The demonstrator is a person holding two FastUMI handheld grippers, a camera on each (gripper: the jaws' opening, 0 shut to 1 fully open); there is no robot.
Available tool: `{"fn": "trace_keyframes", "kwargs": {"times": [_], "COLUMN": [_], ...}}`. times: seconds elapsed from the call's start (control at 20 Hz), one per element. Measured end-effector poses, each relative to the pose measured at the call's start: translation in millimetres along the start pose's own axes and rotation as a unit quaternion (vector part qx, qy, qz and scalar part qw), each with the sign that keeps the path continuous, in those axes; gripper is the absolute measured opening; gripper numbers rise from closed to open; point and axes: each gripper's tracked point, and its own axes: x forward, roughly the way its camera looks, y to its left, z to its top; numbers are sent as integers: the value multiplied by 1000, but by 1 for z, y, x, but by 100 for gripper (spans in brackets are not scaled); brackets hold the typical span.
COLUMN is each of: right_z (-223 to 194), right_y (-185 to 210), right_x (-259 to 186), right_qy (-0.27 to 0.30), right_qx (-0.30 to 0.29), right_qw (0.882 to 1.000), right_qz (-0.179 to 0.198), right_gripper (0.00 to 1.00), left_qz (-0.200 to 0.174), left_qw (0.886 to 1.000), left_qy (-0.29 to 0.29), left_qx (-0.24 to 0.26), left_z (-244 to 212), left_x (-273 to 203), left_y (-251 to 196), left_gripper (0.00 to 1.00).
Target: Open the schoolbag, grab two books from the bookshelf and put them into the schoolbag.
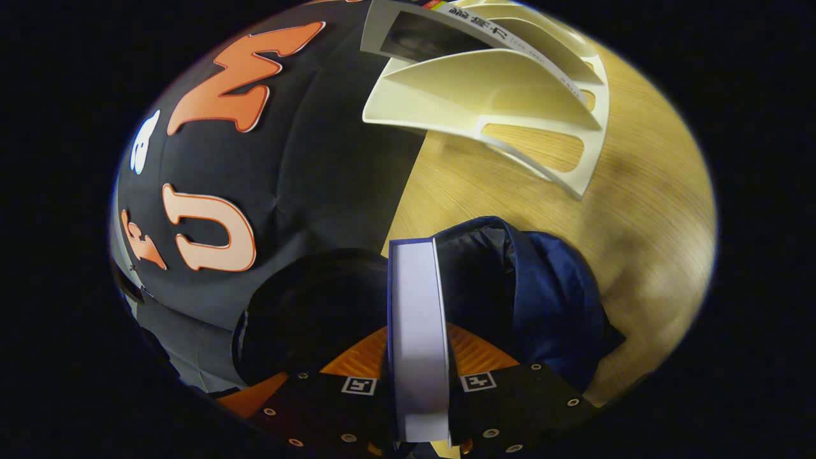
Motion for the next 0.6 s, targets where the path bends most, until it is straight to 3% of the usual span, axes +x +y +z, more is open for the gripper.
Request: {"fn": "trace_keyframes", "kwargs": {"times": [0.2, 0.4, 0.6], "right_z": [-8, -18, -42], "right_y": [5, 5, 4], "right_x": [16, 25, 32], "right_qy": [-8, -12, 39], "right_qx": [1, 7, 41], "right_qw": [1000, 1000, 998], "right_qz": [-2, -4, -7], "right_gripper": [33, 33, 38], "left_qz": [-13, 0, -3], "left_qw": [1000, 1000, 1000], "left_qy": [9, 14, 11], "left_qx": [-8, 9, 2], "left_z": [-7, -9, -9], "left_x": [4, 6, 7], "left_y": [-4, 4, 9], "left_gripper": [0, 0, 0]}}
